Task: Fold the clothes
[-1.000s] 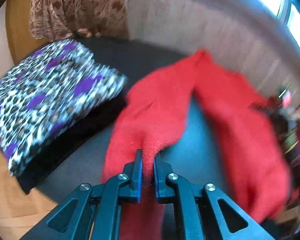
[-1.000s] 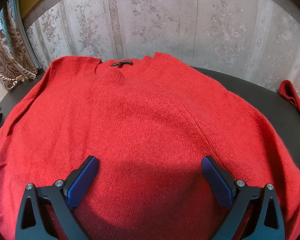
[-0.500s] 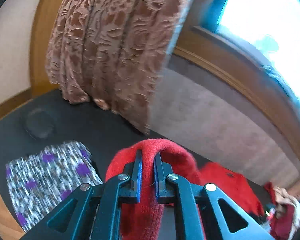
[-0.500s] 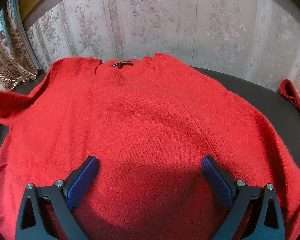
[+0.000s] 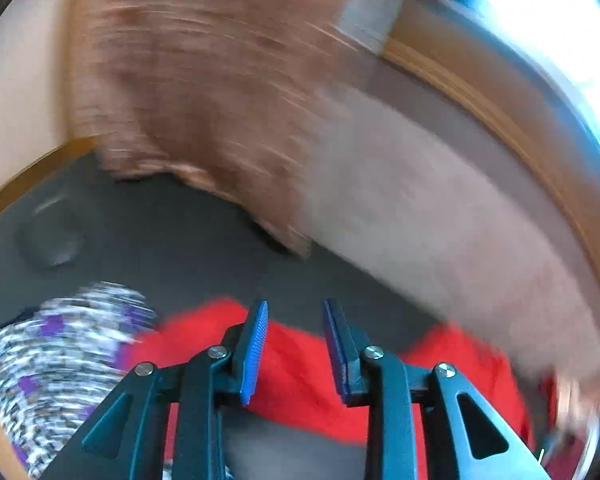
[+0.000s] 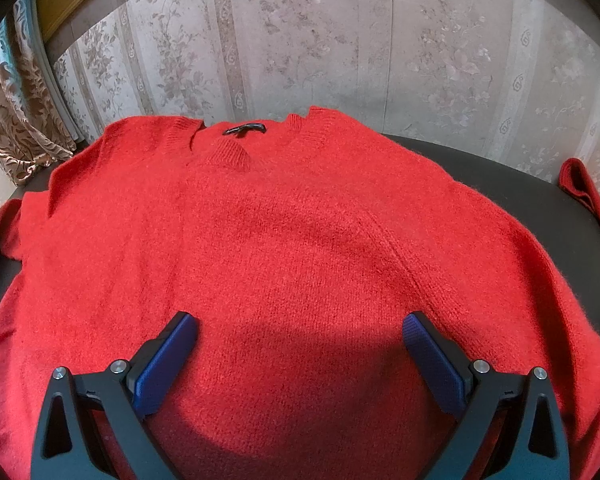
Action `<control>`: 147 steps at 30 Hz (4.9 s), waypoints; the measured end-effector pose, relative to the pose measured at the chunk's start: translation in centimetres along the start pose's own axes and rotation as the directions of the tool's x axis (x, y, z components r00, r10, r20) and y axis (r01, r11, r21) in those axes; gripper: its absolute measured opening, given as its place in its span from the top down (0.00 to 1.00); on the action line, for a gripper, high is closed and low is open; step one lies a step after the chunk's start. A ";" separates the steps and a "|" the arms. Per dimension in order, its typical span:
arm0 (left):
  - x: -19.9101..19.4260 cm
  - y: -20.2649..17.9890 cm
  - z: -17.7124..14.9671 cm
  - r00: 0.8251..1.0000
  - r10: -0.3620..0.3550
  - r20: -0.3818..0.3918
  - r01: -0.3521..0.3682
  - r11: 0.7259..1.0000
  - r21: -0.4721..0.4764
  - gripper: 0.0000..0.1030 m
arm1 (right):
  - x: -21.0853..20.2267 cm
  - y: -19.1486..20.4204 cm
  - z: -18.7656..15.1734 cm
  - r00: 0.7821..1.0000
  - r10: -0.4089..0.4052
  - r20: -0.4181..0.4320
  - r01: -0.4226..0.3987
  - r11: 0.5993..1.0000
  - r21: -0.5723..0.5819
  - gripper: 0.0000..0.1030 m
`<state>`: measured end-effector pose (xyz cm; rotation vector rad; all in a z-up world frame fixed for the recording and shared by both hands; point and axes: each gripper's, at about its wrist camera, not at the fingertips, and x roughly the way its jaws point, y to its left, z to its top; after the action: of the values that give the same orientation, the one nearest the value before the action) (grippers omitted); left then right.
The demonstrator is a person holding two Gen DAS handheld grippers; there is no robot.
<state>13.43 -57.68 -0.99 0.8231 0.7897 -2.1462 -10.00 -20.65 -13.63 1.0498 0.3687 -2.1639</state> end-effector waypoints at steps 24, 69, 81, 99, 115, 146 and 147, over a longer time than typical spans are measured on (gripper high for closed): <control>12.8 -5.4 -6.8 0.981 0.040 -0.188 -0.027 0.997 0.071 0.70 | 0.3 -0.2 0.0 1.000 0.008 0.002 -0.008 1.000 0.004 0.00; -3.6 -10.5 -27.5 0.748 -0.585 -0.313 0.566 0.809 -0.160 0.59 | 0.2 -0.8 -0.2 0.999 0.034 0.012 -0.034 0.999 0.027 0.00; -5.1 -4.5 -31.9 0.868 -0.406 -0.286 0.381 0.914 -0.139 0.59 | -0.1 -0.7 -0.3 0.999 0.032 0.013 -0.032 0.999 0.030 0.00; -10.9 -8.6 -25.7 0.911 -0.363 -0.197 0.392 0.910 0.137 0.93 | -0.1 -0.6 -0.3 1.000 0.017 0.006 -0.017 1.000 0.019 0.00; -8.7 -0.5 -29.5 0.873 -0.425 -0.241 0.385 0.902 -0.196 0.63 | -0.2 -0.6 -0.5 1.000 0.021 0.009 -0.021 0.999 0.027 0.00; -8.2 -9.1 -29.3 0.898 -0.377 -0.227 0.379 0.925 -0.036 0.84 | -0.1 -0.5 -0.5 1.000 0.014 0.004 -0.014 1.000 0.021 0.00; -7.5 -10.5 -29.4 0.898 -0.375 -0.230 0.386 0.922 0.007 0.84 | -0.1 -0.5 -0.5 1.000 0.013 0.004 -0.013 1.000 0.020 0.00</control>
<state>18.70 -27.50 -10.50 1.0210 1.0906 -2.4525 -10.00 -20.02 -13.84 1.0568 0.3381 -2.1618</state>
